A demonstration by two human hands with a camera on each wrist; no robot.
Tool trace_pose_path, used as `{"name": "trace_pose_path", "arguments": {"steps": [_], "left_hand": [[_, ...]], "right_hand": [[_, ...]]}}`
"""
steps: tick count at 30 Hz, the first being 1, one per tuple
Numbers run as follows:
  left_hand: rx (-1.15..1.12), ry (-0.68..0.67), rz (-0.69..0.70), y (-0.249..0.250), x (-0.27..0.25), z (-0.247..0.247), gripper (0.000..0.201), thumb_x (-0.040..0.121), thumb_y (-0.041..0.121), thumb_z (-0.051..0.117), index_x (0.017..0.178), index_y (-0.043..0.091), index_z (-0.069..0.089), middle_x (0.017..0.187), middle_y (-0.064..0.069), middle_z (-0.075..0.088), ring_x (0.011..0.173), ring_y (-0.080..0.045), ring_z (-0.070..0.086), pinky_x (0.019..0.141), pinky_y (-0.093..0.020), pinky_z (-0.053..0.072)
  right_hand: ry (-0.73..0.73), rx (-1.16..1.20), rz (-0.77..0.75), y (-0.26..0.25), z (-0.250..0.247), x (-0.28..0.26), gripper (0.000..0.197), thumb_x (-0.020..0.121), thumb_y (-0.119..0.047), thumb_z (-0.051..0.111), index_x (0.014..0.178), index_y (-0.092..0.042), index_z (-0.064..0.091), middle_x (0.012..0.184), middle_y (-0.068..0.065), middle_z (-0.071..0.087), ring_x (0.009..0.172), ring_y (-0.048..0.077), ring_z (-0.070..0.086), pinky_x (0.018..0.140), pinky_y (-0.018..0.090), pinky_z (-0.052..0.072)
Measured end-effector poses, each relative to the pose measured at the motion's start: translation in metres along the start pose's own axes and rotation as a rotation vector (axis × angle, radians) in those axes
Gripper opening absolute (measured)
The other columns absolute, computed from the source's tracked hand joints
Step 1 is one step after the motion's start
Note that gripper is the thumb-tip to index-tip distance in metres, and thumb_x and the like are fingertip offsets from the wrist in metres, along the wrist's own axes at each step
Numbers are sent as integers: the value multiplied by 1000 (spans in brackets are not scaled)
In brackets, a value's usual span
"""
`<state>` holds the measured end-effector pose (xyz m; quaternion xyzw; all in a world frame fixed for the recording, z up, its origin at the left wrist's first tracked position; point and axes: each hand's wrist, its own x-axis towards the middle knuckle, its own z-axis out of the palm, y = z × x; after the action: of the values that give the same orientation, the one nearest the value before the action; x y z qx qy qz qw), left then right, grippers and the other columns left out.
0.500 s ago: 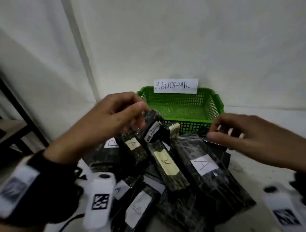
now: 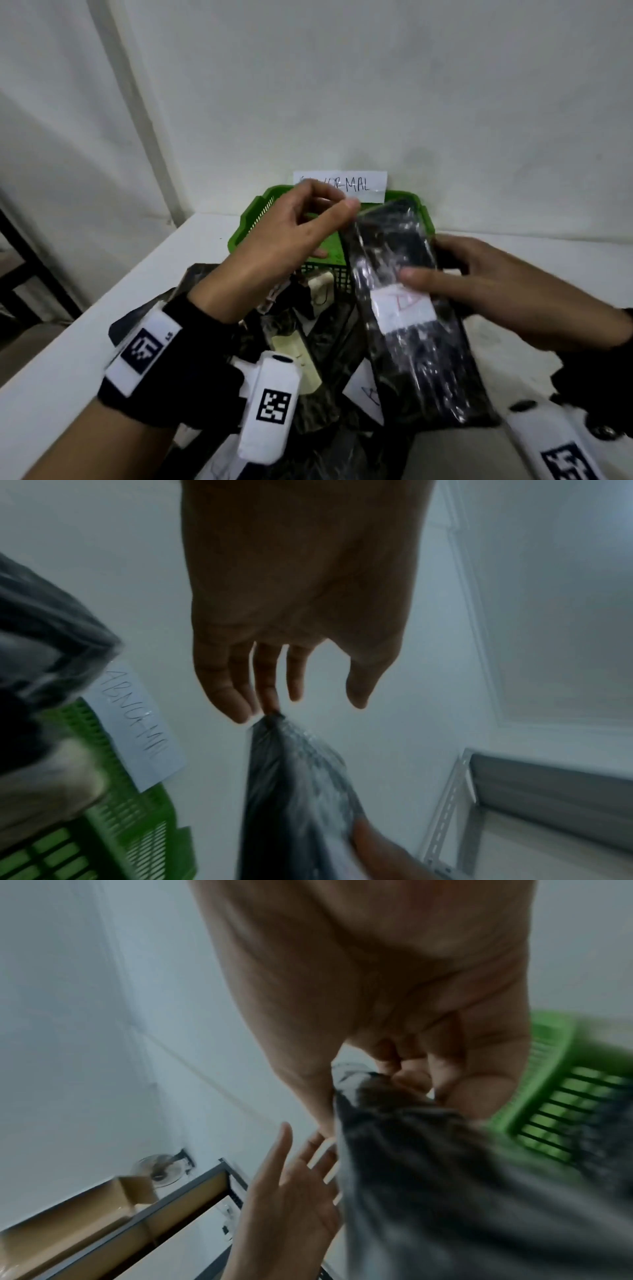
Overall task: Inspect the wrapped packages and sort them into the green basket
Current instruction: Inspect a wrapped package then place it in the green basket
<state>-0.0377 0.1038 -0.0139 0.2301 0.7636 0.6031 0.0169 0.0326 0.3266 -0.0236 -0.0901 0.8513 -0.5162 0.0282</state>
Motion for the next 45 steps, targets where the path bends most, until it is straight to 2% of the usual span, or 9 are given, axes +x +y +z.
{"name": "trace_pose_path", "arguments": {"steps": [4,7,10,14,19,24,29,36,45], "left_hand": [[-112,-23,-6,14,-2,-15,71,74,62,72,135,36,46,123,6,68,108,-11,69,81,-34,58],[-226,-95,-18,14,-7,-23,61,78,31,81,132,22,52,119,-2,71,101,-22,72,83,-42,61],[-275,5,27,7,1,-44,53,74,15,83,121,11,59,111,-13,72,86,-23,72,71,-40,60],[-241,-24,42,3,16,-86,52,63,26,83,112,24,65,107,-5,71,91,-19,66,72,-36,50],[-317,48,59,-9,23,-98,39,79,20,67,118,20,64,112,-9,71,99,-20,67,89,-44,54],[-341,172,23,-22,19,-78,18,94,10,55,109,15,63,96,-4,69,81,-16,66,61,-28,57],[-281,276,21,-35,11,-65,30,88,21,66,116,11,58,91,-1,71,65,-11,69,46,-22,51],[-190,265,76,-35,13,-65,18,90,18,68,105,15,59,88,0,69,64,-10,66,43,-23,46],[-194,283,193,-43,16,-61,28,90,9,68,116,3,59,86,-8,64,56,-15,50,37,-20,31]], "right_hand": [[224,181,-238,-49,-6,29,31,89,-37,66,114,-19,69,98,-2,76,74,9,73,61,24,56],[423,389,-321,-69,1,51,13,95,-27,65,104,-17,67,88,-4,75,71,12,71,60,26,56],[427,519,-328,-70,3,61,22,87,-29,73,106,-20,65,85,-9,74,76,11,72,63,29,59],[463,530,-395,-58,-2,66,55,74,-36,71,124,-17,57,94,-5,73,85,19,75,61,33,60],[385,443,-381,-31,10,72,37,73,-15,70,109,-18,64,93,-3,77,78,17,73,55,30,60],[394,527,-354,-15,32,88,39,75,-18,73,113,-9,66,101,5,78,93,23,74,78,37,62],[376,554,-283,-8,45,94,44,66,-29,77,107,-16,67,92,0,78,79,17,76,53,33,59],[451,544,-273,-7,44,88,27,82,-11,74,107,-16,66,89,-2,77,75,17,76,51,31,58],[516,473,-306,-3,51,93,25,85,-3,74,106,-15,67,86,-2,74,69,15,74,44,28,55]]}}
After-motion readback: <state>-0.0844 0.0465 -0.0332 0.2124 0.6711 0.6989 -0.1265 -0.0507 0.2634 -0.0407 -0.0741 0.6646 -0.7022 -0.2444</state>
